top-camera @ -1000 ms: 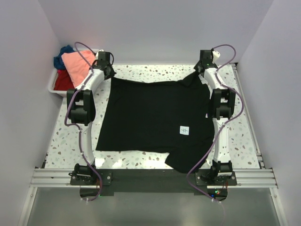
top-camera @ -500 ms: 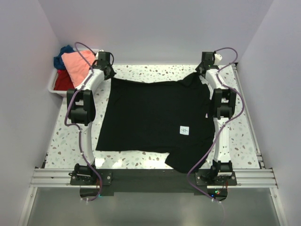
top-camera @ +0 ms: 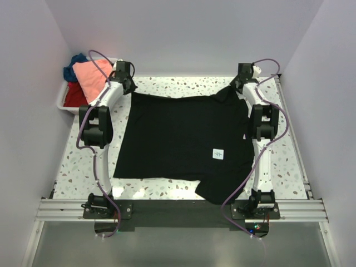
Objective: Fold and stack the t-shirts
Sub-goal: Fold the tshirt
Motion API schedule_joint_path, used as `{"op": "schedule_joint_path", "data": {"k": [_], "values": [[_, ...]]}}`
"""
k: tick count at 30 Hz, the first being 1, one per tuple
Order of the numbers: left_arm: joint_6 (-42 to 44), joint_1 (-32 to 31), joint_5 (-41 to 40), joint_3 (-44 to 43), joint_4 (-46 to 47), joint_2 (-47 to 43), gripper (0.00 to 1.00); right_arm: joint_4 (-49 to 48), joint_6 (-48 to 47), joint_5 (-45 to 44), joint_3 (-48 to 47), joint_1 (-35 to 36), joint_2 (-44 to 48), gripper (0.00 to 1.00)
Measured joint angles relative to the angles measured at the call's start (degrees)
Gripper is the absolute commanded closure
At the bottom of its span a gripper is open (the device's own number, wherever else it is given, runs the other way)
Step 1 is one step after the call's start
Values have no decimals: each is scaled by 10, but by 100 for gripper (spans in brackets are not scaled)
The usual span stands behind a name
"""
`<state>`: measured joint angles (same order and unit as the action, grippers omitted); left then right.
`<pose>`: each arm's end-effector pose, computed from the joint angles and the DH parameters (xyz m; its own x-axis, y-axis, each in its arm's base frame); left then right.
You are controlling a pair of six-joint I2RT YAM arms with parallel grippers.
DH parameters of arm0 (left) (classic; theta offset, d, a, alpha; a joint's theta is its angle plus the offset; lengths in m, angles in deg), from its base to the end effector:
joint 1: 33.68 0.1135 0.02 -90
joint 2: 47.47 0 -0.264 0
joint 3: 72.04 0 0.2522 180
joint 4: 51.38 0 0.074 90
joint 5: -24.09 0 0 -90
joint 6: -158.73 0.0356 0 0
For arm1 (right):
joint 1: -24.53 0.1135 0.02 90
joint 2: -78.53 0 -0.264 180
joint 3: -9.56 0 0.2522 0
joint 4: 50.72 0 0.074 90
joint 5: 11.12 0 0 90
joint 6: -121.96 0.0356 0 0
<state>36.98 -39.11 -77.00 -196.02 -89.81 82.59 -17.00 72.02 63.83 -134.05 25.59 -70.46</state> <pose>0.5167 -0.0422 0.2125 -0.5705 -0.4645 -0.6774 -0.4044 0.8767 -0.2606 0.5815 0.0015 0.1575 -0.3644 0.6149 -0.6994 0.5464 0.7494 0.3741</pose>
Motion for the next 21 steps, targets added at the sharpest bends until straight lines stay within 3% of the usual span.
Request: {"op": "schedule_joint_path", "data": {"k": [2,7,16,21], "values": [[1,0,0,0,0,0,100,0,2,1,0,0,0,70],[9,0,0,0,-1,0,100,2,8,2,0,0,0,100],[12,0,-6,0,-2,0,100,1,9,0,2,0,0,100],[12,-2,-14,0,-2,0,100,-7,-5,-5,52,1,33,100]]}}
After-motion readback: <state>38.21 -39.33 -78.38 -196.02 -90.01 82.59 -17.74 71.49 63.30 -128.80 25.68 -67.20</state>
